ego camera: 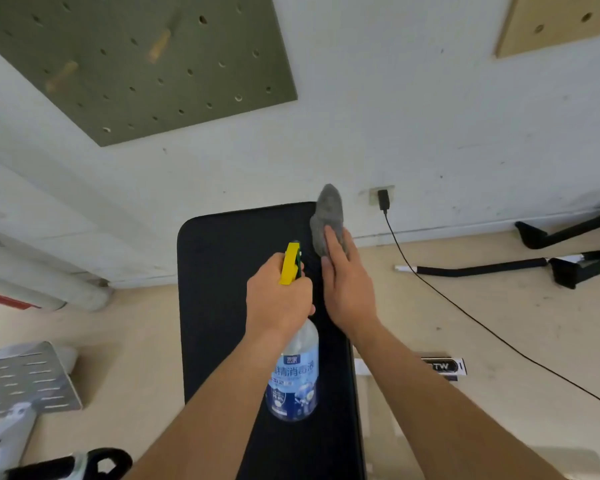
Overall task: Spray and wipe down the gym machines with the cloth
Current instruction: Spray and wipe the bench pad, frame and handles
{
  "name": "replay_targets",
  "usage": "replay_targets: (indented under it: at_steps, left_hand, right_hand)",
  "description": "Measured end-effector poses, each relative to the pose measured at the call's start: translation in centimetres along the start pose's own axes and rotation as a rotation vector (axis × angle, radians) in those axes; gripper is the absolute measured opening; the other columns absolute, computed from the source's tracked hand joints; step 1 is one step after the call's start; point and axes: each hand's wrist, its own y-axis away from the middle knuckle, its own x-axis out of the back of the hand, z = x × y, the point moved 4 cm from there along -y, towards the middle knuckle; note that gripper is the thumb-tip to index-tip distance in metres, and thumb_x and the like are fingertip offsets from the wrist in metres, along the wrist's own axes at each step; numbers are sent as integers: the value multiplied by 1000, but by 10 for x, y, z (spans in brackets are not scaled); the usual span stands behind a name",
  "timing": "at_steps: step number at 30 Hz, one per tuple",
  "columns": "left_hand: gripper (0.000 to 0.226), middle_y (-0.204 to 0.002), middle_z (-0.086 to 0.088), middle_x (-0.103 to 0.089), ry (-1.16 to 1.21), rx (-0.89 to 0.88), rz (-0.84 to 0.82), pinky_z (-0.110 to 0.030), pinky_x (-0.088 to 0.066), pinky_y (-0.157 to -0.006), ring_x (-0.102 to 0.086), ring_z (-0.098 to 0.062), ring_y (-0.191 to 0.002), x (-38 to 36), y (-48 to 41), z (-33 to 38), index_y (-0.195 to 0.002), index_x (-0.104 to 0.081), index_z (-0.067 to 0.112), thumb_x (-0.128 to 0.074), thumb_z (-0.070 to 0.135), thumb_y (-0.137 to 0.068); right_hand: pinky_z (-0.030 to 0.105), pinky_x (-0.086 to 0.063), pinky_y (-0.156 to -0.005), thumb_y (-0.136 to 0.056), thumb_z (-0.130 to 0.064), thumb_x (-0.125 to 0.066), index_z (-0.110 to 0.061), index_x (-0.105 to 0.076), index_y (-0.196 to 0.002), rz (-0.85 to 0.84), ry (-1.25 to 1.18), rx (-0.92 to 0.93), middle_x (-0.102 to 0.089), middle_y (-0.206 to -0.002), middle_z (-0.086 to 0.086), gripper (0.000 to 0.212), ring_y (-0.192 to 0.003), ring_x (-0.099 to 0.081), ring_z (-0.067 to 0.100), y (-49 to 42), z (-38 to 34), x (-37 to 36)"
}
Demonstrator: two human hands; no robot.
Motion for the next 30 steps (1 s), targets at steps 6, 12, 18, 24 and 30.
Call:
replay_targets:
  at_steps: [6, 12, 18, 24, 30]
  left_hand:
    - [10, -82, -6, -63, -44, -18, -6, -34, -54, -59, -72, -24, -55, 15, -17, 4, -92, -62, 7, -55, 4, -87]
    - [9, -81, -5, -62, -37, -2, -38, -36, -57, -64, -70, -19, -52, 8, -7, -12, -93, -63, 7, -57, 4, -88]
    - [8, -81, -9, -62, -101, -3, -57, -30, -53, -56, -73, -30, -60, -15, 15, -16, -91, -61, 5, -54, 4, -87]
    - [5, -80, -13, -63, -162, 9, -125, -51, -61, -67, -71, -42, -72, -57, 48, -25, -86, -57, 8, -53, 9, -84]
    - [7, -81, -18, -60, -157, 171, -119, -38, -54, -60, -65, -31, -67, -81, 79, -46, -83, -52, 2, -52, 8, -86]
  right_hand:
    - [38, -47, -94, -105, -23, -42, -23, -31, -155, 29, -24, -61, -38, -157, 6, 51, -132, -48, 30, 28, 7, -3]
    - [24, -36, -85, -106, -33, -37, -22, -48, -144, 36, -203, -253, -65, -125, 4, 41, -112, -58, 22, -50, -13, 11]
    - [34, -36, -65, -105, -36, -38, -21, -53, -94, -31, -176, -374, -59, -75, -8, 24, -71, -56, 20, 98, 32, -5]
    - [14, -37, -56, -105, -33, -42, -30, -59, -107, -213, -126, -449, -59, -69, -13, 17, -64, -56, 2, 191, 64, 30]
    - [30, -39, -63, -107, -33, -36, -17, -59, -106, 77, -268, -453, -63, -83, -3, 29, -79, -56, 22, 106, 45, 97]
